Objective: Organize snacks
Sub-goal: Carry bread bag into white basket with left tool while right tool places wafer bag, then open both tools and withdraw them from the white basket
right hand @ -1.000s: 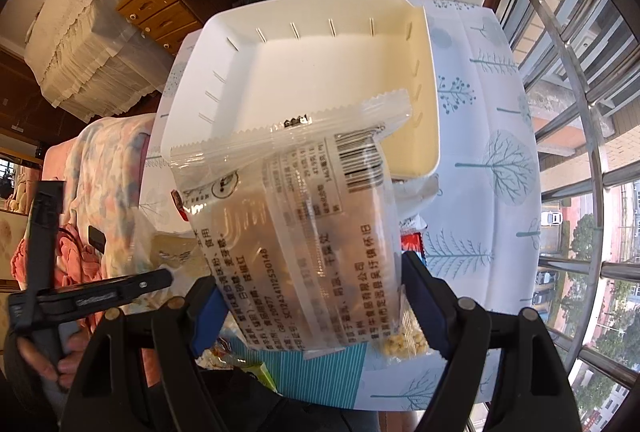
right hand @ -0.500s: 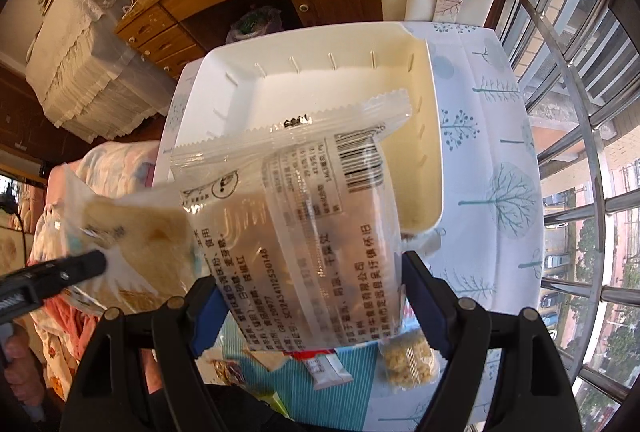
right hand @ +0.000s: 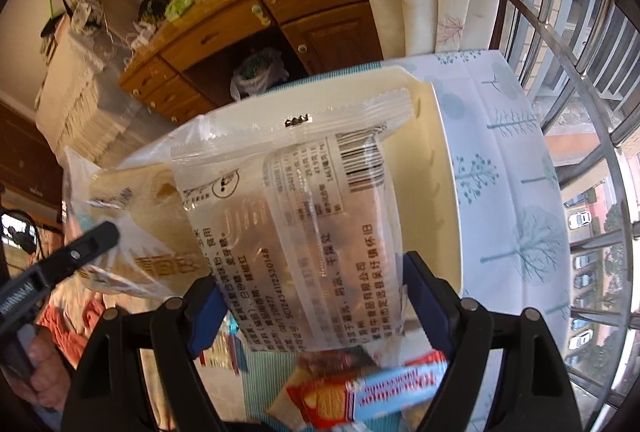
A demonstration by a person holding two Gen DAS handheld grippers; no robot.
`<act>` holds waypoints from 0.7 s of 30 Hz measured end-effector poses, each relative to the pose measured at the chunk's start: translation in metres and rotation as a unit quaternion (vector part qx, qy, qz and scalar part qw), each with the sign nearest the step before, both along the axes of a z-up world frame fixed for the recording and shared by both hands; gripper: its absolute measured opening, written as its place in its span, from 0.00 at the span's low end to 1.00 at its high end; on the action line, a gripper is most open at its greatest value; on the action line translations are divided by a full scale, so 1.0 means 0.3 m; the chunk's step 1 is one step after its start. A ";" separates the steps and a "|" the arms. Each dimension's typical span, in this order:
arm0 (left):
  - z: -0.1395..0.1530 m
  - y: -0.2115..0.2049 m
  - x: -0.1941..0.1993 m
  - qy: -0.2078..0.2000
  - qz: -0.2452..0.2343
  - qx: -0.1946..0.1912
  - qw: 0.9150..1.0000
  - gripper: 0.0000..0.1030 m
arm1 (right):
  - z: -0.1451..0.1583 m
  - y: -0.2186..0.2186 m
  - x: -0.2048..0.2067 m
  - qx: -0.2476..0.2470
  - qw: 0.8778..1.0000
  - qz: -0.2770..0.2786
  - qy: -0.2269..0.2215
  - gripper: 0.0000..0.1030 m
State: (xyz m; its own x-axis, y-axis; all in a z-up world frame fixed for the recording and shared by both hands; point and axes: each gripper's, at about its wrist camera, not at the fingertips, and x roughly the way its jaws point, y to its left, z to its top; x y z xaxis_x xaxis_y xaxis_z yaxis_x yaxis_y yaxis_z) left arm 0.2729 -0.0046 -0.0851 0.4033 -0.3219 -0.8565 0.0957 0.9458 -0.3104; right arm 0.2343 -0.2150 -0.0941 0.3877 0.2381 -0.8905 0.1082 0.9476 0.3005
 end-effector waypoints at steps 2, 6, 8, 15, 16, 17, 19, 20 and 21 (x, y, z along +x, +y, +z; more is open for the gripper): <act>-0.039 -0.002 0.008 0.000 0.003 -0.004 1.000 0.32 | -0.021 -0.006 0.012 0.007 1.000 -0.007 0.000 0.82; -0.086 -0.007 0.013 0.012 0.012 -0.006 1.000 0.32 | -0.054 -0.011 0.024 -0.003 1.000 -0.009 0.016 0.84; -0.097 -0.011 0.017 0.013 0.018 0.002 1.000 0.36 | -0.058 -0.021 0.023 -0.010 1.000 -0.018 0.012 0.88; -0.045 -0.010 -0.014 -0.030 0.018 -0.006 0.999 0.74 | 0.008 -0.067 -0.007 0.002 0.999 -0.031 -0.029 0.89; -0.028 -0.012 -0.022 -0.039 0.017 -0.004 0.999 0.76 | 0.020 -0.070 -0.014 0.002 0.999 -0.031 -0.034 0.89; -0.011 -0.015 -0.034 -0.046 0.014 0.000 0.999 0.76 | 0.036 -0.077 -0.026 0.003 0.999 -0.031 -0.038 0.89; 0.014 -0.018 -0.060 -0.051 0.013 0.003 0.999 0.76 | 0.060 -0.084 -0.046 0.002 0.999 -0.029 -0.044 0.89; 0.025 -0.019 -0.068 -0.051 0.015 0.003 0.999 0.76 | 0.075 -0.089 -0.062 0.002 0.998 -0.029 -0.048 0.89; 0.038 -0.020 -0.087 -0.052 0.017 0.001 0.998 0.76 | 0.091 -0.096 -0.082 0.000 0.998 -0.029 -0.053 0.89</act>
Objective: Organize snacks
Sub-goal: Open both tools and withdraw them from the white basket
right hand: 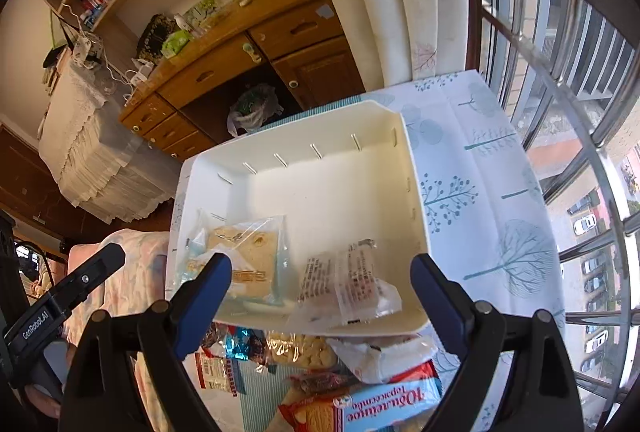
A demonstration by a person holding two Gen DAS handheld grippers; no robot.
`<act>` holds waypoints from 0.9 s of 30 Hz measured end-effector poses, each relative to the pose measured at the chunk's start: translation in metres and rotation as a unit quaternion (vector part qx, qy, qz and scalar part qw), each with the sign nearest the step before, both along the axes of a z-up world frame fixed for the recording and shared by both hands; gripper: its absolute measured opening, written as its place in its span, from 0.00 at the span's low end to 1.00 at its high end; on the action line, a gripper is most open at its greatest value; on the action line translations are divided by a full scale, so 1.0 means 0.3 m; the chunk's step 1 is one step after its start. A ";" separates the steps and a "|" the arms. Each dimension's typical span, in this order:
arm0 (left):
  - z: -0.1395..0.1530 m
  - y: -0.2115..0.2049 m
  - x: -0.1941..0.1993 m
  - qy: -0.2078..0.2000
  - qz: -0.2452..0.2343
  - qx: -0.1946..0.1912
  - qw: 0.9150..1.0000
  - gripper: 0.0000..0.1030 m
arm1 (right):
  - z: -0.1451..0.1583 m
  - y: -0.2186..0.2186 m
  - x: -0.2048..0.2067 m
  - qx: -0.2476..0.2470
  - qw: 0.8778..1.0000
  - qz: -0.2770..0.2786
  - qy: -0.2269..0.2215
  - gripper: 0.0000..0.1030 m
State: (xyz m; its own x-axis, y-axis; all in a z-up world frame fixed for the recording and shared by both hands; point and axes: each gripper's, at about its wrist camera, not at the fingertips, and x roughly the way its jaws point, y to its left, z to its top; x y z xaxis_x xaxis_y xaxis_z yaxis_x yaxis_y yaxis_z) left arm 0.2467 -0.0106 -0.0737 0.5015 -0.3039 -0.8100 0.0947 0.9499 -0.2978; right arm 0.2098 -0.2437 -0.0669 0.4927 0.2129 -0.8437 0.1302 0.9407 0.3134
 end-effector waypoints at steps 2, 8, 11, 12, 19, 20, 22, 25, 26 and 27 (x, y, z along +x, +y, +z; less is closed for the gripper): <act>0.023 0.000 -0.044 -0.004 0.004 0.001 1.000 0.76 | 0.027 -0.009 -0.036 0.001 1.000 0.002 -0.010 0.89; 0.090 0.006 -0.213 -0.011 0.026 -0.005 1.000 0.77 | 0.117 -0.047 -0.183 -0.004 0.999 0.009 -0.050 0.89; 0.120 0.011 -0.318 -0.019 0.040 -0.010 0.999 0.79 | 0.150 -0.063 -0.257 -0.005 0.998 0.013 -0.068 0.89; 0.127 0.013 -0.359 -0.022 0.045 -0.012 0.999 0.80 | 0.162 -0.068 -0.283 -0.005 0.997 0.016 -0.075 0.89; 0.142 0.037 -0.587 -0.029 0.076 -0.022 0.996 0.80 | 0.202 -0.092 -0.466 -0.017 0.992 0.032 -0.118 0.89; 0.141 0.041 -0.612 -0.029 0.078 -0.023 0.996 0.80 | 0.203 -0.092 -0.483 -0.018 0.992 0.034 -0.122 0.89; 0.135 0.047 -0.664 -0.025 0.085 -0.021 0.996 0.80 | 0.197 -0.090 -0.531 -0.026 0.991 0.040 -0.128 0.89; 0.113 0.061 -0.742 -0.013 0.097 -0.022 0.995 0.82 | 0.185 -0.084 -0.592 -0.037 0.989 0.047 -0.138 0.89; 0.102 0.066 -0.767 -0.007 0.099 -0.022 0.995 0.83 | 0.180 -0.083 -0.612 -0.041 0.988 0.050 -0.141 0.89; 0.091 0.069 -0.783 -0.001 0.101 -0.022 0.995 0.84 | 0.174 -0.081 -0.632 -0.047 0.987 0.051 -0.144 0.89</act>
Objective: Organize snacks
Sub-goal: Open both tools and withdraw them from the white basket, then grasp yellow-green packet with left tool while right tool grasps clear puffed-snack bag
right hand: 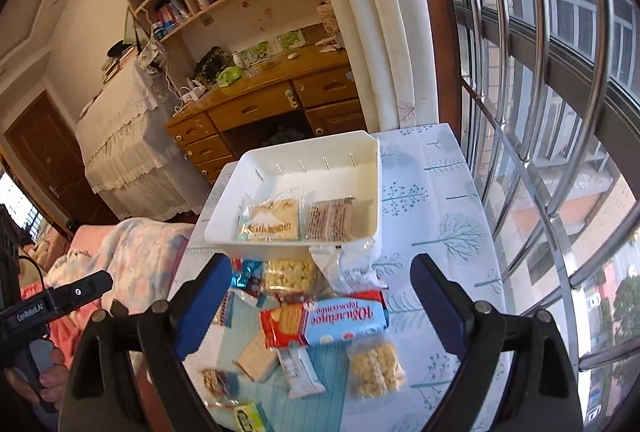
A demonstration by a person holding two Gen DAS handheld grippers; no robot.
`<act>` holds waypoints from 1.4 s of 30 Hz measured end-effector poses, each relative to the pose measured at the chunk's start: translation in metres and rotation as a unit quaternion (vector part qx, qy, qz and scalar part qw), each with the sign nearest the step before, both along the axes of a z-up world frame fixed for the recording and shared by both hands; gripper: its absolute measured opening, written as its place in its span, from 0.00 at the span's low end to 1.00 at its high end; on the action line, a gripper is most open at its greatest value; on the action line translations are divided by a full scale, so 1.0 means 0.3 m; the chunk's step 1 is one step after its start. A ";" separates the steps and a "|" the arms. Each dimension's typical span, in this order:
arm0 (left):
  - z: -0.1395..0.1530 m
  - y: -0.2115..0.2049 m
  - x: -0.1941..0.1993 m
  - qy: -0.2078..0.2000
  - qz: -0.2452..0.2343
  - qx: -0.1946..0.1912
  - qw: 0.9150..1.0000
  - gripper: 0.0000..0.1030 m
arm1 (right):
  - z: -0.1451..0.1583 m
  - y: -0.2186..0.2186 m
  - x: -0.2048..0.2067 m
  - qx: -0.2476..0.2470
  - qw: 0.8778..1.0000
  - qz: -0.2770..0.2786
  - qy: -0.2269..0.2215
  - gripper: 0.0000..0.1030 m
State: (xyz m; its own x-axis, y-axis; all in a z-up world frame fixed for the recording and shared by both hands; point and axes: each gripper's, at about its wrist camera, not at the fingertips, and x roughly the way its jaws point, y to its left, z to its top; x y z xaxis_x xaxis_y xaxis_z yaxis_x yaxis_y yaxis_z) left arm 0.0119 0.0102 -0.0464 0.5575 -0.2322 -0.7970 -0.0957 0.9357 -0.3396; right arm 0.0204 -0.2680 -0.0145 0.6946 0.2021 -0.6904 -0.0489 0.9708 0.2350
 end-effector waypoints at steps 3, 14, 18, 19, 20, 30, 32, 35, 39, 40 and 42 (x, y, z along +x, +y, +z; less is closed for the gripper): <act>-0.044 0.006 -0.050 0.022 0.005 -0.002 1.000 0.84 | -0.020 0.000 -0.046 -0.016 1.000 0.005 -0.009 0.89; -0.294 -0.008 -0.144 0.164 0.035 -0.034 0.985 0.84 | -0.158 0.011 -0.181 -0.052 0.998 0.018 -0.019 0.89; -0.382 -0.054 -0.147 0.212 0.027 -0.040 0.976 0.84 | -0.215 0.017 -0.202 -0.071 0.997 0.014 -0.006 0.89; -0.395 -0.065 -0.146 0.218 0.025 -0.042 0.975 0.84 | -0.229 0.020 -0.208 -0.082 0.997 0.012 -0.007 0.89; -0.419 -0.080 -0.147 0.227 0.023 -0.045 0.973 0.84 | -0.240 0.021 -0.212 -0.088 0.996 0.012 -0.008 0.89; -0.631 -0.141 -0.143 0.323 0.071 -0.068 0.941 0.84 | -0.397 0.036 -0.186 -0.133 0.989 0.056 0.037 0.86; -0.676 -0.142 -0.140 0.342 0.089 -0.071 0.933 0.84 | -0.427 0.043 -0.177 -0.145 0.985 0.075 0.047 0.86; -0.736 -0.145 -0.141 0.363 0.116 -0.078 0.921 0.84 | -0.471 0.051 -0.162 -0.160 0.980 0.098 0.063 0.83; -0.786 -0.150 -0.136 0.378 0.140 -0.082 0.911 0.84 | -0.523 0.041 -0.132 -0.165 0.975 0.118 0.089 0.81; -0.797 -0.153 -0.134 0.381 0.144 -0.081 0.910 0.82 | -0.538 0.037 -0.123 -0.165 0.974 0.121 0.097 0.80; -0.816 -0.158 -0.128 0.389 0.151 -0.075 0.906 0.79 | -0.562 0.030 -0.110 -0.167 0.972 0.125 0.108 0.78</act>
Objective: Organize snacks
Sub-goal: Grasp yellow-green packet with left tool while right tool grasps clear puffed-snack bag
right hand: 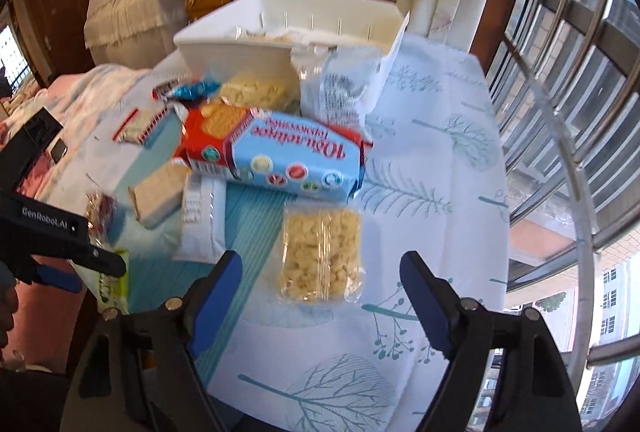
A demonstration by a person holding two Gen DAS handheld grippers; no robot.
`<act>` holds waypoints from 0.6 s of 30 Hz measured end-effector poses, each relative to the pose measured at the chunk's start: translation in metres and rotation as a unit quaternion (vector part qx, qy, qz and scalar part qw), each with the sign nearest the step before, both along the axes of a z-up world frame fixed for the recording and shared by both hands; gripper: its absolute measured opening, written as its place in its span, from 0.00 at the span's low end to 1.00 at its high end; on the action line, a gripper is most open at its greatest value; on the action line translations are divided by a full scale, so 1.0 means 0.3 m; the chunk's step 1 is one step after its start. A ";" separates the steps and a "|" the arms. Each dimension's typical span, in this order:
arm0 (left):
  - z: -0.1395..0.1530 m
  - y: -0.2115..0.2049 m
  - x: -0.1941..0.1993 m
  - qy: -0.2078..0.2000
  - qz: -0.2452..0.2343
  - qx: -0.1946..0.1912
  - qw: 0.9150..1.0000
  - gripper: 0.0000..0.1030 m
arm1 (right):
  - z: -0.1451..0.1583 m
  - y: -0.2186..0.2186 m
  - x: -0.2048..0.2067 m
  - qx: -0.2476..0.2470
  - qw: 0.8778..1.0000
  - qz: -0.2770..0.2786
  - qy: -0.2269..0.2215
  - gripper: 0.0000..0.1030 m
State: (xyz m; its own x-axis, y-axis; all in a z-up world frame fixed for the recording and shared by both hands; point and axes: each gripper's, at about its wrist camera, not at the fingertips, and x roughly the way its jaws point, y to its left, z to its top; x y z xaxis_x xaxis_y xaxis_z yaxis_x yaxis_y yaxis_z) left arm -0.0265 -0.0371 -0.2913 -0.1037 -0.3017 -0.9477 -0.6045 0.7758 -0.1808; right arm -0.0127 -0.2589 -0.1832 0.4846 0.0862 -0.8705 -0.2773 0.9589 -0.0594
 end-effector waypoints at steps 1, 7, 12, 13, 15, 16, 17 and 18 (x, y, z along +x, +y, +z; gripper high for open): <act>-0.011 -0.002 0.003 0.007 0.000 0.003 1.000 0.78 | -0.015 -0.004 0.008 0.000 1.000 0.000 0.007 0.76; -0.066 0.006 -0.003 0.040 0.001 0.009 0.999 0.57 | -0.088 -0.011 0.060 0.002 1.000 -0.006 0.030 0.70; -0.092 0.003 -0.008 0.044 0.005 0.004 0.999 0.49 | -0.132 -0.002 0.100 0.004 0.999 -0.002 0.046 0.65; -0.093 0.002 -0.007 0.043 0.007 0.006 0.999 0.49 | -0.138 0.001 0.108 0.006 0.999 0.000 0.049 0.65; -0.096 0.005 -0.008 0.046 0.011 0.007 0.999 0.49 | -0.146 0.008 0.118 0.007 0.999 0.004 0.052 0.64; -0.097 0.008 -0.008 0.047 0.013 0.007 0.999 0.49 | -0.151 0.012 0.122 0.005 0.999 0.007 0.054 0.64; -0.097 0.005 0.001 0.048 0.015 0.008 0.999 0.49 | -0.155 0.014 0.127 0.005 0.998 0.009 0.055 0.63; -0.101 0.009 -0.003 0.049 0.015 0.008 0.999 0.49 | -0.160 0.017 0.130 0.005 0.998 0.012 0.057 0.61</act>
